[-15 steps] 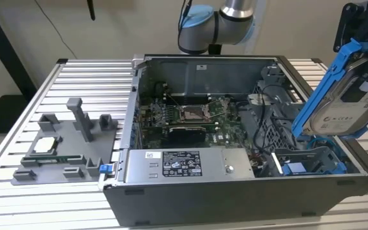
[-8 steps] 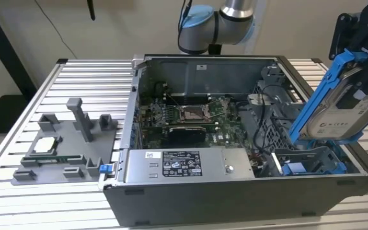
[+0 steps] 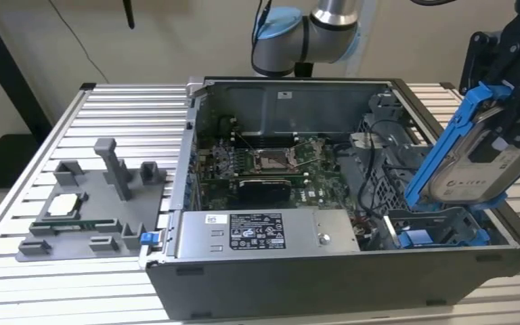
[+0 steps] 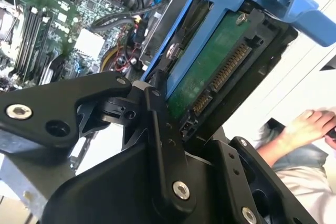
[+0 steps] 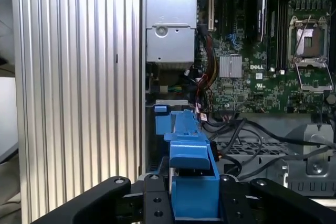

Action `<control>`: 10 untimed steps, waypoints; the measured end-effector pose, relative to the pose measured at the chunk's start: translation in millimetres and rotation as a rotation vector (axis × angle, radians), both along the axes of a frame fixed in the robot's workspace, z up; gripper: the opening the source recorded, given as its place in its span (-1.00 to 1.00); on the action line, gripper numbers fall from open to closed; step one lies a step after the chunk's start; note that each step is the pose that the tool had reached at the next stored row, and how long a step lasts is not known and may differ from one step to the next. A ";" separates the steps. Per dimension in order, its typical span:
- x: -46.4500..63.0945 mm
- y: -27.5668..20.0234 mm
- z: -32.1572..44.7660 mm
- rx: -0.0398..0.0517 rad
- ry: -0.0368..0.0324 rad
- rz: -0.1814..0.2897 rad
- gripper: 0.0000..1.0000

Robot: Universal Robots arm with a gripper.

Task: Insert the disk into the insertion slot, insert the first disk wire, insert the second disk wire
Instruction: 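Insert the disk into the insertion slot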

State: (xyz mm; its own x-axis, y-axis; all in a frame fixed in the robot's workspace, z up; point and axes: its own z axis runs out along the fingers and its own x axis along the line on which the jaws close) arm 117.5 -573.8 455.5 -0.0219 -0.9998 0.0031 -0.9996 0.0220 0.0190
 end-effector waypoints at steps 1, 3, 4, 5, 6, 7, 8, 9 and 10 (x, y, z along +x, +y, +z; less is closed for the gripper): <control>0.0 0.0 -0.7 0.0000 0.0000 0.001 -1.00; 0.0 0.0 -1.9 0.0000 0.0000 0.003 -1.00; 0.0 0.0 -2.3 0.0000 0.0000 0.004 -1.00; 0.0 0.0 -2.5 0.0000 0.0000 0.004 -1.00; 0.0 0.0 -2.5 -0.0001 0.0000 0.004 -1.00; 0.0 0.0 -2.6 0.0000 0.0000 0.004 -1.00; 0.0 0.0 -2.6 0.0000 0.0000 0.004 -1.00; 0.0 0.0 -2.7 0.0000 0.0000 0.004 -1.00; 0.0 0.0 -2.7 0.0000 0.0000 0.004 -1.00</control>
State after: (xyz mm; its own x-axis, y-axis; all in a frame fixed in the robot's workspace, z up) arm 117.5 -573.8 452.8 -0.0180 -0.9998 0.0030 -0.9997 0.0181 0.0190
